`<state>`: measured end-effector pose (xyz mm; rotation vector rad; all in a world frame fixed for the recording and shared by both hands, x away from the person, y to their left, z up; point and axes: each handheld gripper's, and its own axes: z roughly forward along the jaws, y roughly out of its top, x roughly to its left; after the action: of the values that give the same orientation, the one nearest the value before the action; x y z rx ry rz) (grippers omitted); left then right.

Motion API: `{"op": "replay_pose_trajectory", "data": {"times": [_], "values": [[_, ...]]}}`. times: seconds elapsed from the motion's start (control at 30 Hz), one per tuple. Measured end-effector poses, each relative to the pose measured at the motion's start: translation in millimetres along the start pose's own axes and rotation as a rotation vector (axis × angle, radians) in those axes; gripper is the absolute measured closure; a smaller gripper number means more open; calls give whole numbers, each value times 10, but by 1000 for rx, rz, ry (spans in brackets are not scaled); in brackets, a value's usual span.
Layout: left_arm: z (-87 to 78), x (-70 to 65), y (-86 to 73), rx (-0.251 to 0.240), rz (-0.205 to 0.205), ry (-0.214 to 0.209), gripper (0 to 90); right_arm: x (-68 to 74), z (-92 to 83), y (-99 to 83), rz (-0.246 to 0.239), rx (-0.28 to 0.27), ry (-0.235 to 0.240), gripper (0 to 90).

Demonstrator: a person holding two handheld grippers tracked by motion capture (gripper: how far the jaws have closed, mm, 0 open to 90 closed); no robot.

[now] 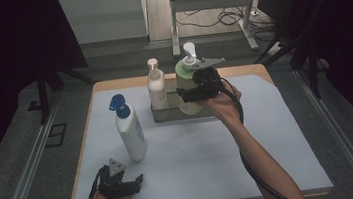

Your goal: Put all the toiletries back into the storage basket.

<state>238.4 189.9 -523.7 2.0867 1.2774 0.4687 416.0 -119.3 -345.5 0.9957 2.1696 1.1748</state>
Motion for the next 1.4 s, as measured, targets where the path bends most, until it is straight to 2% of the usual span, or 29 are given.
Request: {"op": "replay_pose_trajectory", "data": {"times": [0.4,0.87,1.4], "values": [[0,0,0,0,-1,-1,123,-86,186,75,10,4,-40,120],[-2,-2,-1,1,-2,0,123,-140,395,112,30,9,-62,119],[-2,-1,-2,1,-1,0,123,-190,632,-27,41,44,-73,119]]}}
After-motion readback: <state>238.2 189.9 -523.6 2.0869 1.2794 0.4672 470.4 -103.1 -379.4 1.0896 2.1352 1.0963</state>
